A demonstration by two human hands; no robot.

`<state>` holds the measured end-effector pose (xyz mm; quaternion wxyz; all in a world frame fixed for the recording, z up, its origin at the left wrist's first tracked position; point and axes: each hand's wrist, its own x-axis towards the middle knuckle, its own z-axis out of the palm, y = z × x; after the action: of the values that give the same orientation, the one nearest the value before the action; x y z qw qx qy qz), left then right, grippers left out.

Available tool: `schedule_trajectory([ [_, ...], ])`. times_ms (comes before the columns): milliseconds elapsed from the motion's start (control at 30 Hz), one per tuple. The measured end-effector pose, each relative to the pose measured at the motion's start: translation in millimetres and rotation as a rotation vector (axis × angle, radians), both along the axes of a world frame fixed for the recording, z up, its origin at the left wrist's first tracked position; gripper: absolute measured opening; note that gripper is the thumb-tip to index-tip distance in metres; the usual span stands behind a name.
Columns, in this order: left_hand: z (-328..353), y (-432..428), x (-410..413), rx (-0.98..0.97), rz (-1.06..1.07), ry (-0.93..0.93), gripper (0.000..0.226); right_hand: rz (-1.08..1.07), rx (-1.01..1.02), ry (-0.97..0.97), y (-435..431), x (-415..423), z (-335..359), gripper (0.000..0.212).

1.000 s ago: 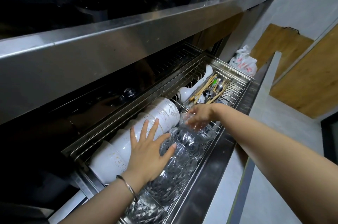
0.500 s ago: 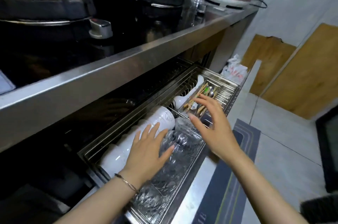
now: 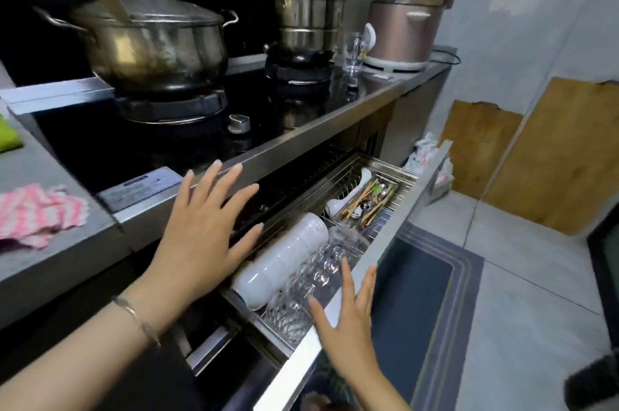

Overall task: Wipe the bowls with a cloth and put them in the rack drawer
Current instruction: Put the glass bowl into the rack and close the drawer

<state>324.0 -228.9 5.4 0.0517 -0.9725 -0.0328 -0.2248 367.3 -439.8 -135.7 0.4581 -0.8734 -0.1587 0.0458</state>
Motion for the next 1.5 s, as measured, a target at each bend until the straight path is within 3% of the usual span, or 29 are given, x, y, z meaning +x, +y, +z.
schedule_trajectory([
  [200, 30, 31, -23, 0.023, 0.096, -0.046, 0.064, -0.041, 0.104, 0.089, 10, -11, 2, 0.076],
  [367, 25, 47, -24, -0.020, 0.168, 0.015, 0.077, -0.054, 0.152, 0.070, 19, -11, 0, 0.059],
  [567, 15, 60, -22, 0.006, 0.237, 0.083, 0.084, -0.043, 0.179, 0.076, 35, -5, -1, 0.054],
  [867, 14, 59, -21, -0.006, 0.255, 0.113, 0.084, 0.092, 0.322, 0.191, 65, 7, 6, 0.073],
  [1133, 15, 53, -22, -0.033, 0.270, 0.081, 0.081, 0.316, 0.313, 0.257, 71, 30, 8, 0.096],
  [1500, 14, 53, -21, -0.047, 0.258, 0.066, 0.074, 0.451, 0.238, 0.297, 112, 61, 18, 0.089],
])
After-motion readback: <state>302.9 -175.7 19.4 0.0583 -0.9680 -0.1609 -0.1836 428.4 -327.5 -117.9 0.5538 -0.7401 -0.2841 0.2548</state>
